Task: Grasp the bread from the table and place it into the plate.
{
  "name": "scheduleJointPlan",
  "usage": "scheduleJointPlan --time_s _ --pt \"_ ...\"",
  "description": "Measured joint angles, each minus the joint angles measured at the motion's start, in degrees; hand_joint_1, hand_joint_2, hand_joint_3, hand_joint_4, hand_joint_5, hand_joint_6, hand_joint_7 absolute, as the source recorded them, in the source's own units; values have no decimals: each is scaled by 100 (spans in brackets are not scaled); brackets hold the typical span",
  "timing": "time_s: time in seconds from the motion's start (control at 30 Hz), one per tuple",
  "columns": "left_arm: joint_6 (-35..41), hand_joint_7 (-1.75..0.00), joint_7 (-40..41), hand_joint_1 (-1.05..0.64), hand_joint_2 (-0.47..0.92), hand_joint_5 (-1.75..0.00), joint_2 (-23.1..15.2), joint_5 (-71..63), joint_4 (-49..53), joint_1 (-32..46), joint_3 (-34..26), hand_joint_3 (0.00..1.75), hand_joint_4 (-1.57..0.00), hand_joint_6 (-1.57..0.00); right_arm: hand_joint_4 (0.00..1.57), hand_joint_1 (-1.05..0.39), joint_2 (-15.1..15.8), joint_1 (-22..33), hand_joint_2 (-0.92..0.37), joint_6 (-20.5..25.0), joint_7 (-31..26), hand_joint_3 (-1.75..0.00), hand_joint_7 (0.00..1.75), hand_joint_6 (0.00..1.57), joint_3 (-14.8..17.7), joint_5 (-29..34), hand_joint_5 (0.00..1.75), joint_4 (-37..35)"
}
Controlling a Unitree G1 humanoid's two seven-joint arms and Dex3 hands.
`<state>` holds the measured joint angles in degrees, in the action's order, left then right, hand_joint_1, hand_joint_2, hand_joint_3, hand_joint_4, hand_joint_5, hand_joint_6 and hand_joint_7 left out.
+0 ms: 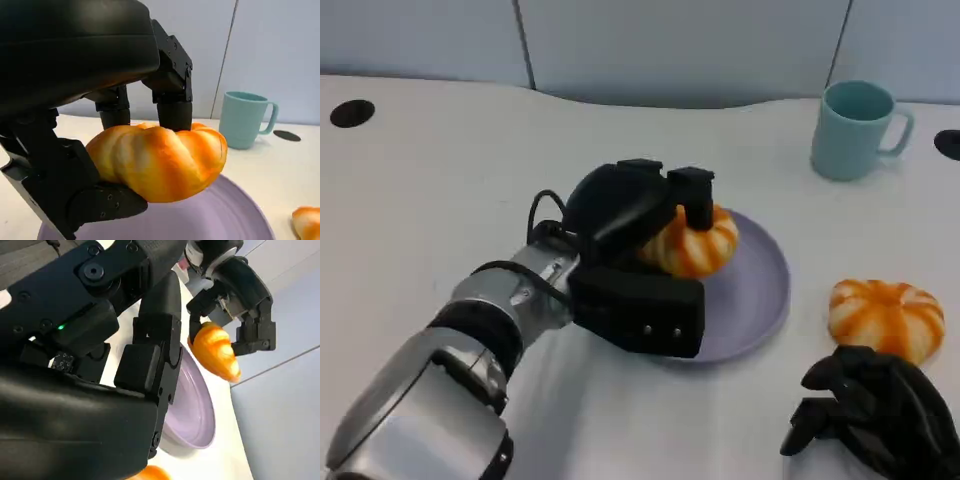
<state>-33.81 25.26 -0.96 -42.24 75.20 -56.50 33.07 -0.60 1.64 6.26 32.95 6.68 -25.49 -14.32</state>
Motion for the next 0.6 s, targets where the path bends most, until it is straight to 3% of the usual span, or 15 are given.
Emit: scheduleJointPlan --time_s 0.23,0.27,0.3,0.4,0.53,0.6 --pt "92 -175 -31 -16 60 -175 76 -76 14 0 75 105 -81 -70 145 -101 -21 6 -66 1 -56 0 42 147 -31 8 69 36" --pt "75 -166 -42 -16 58 -175 82 -76 16 0 73 105 -77 -69 145 -101 -23 7 -66 1 -60 0 42 147 -40 8 69 45" --pt "61 -145 -70 -18 59 -167 88 -76 16 0 70 95 -73 -72 145 -100 -26 10 -66 1 -63 0 42 147 -49 8 69 51" --pt "59 -109 -338 -24 71 -143 105 -64 25 0 49 64 -73 -77 145 -101 -34 23 -66 0 -63 0 42 147 -77 8 69 57" --pt "63 -87 -901 -27 87 -127 129 138 27 0 -111 35 -68 -73 144 -101 -35 29 -66 0 -63 0 42 147 -85 8 69 57" --pt "112 -65 -1163 -32 91 -115 138 230 27 -1 -162 21 -62 -66 144 -101 -36 33 -66 0 -63 0 42 147 -88 9 69 63"
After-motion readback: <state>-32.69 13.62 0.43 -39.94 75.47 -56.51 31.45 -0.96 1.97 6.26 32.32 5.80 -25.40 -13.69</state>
